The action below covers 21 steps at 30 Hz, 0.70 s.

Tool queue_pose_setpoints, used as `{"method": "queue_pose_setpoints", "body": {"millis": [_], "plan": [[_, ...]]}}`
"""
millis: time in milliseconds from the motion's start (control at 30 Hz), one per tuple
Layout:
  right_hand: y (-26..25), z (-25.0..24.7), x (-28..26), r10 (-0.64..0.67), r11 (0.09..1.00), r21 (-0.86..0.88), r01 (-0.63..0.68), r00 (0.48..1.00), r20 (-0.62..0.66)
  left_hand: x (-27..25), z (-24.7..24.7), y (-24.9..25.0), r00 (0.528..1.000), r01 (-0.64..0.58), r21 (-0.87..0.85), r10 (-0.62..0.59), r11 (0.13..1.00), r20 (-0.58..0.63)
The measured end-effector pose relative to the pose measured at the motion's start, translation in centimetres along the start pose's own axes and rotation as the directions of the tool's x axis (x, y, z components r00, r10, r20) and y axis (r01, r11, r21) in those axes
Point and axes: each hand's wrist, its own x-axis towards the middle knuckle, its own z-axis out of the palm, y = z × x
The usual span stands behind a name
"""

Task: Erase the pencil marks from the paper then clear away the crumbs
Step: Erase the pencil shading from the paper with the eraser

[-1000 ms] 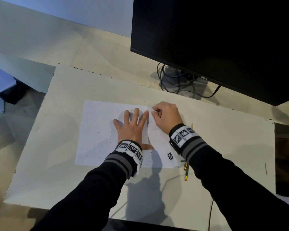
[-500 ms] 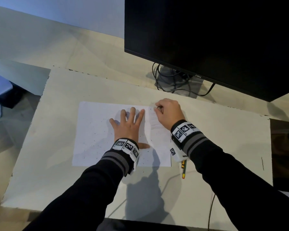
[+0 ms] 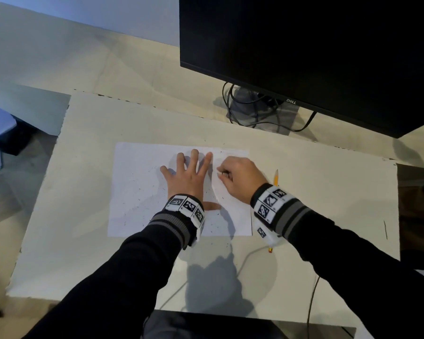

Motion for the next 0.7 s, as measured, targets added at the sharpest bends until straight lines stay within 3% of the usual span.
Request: {"method": "queue_pose_setpoints", "body": {"millis": [100,267,433,600,700], "plan": [[0.3,-0.2,-1.0,0.012,1.0,0.018,-0.013,0.999,0.032,0.0,0.0,-0.1,1.0,-0.005,-0.002,0.005,1.0,0.002],[0.9,-0.1,1.2,0.116,0.992,0.057,-0.109,0.982,-0.151,0.1,0.1,-0.1,1.0,-0.001,-0.002,0.001,1.0,0.008],[0.5,0.7,-2.5,0.023,0.999,0.039,-0.022,1.0,-0.011,0.1,0.1,-0.1,1.0,-0.008,-0.008,0.008,1.0,-0.003],[1.2,0.1,0.7,0.119,0.992,0.055,-0.111,0.981,-0.152,0.1,0.1,-0.1,1.0,-0.008,0.009,0.008,1.0,-0.007],[0.5,1.2,-1.7,0.102,0.993,0.076,-0.093,0.986,-0.13,0.2,0.2,-0.2,1.0,-0.01,0.01,0.011,1.0,-0.008]]}}
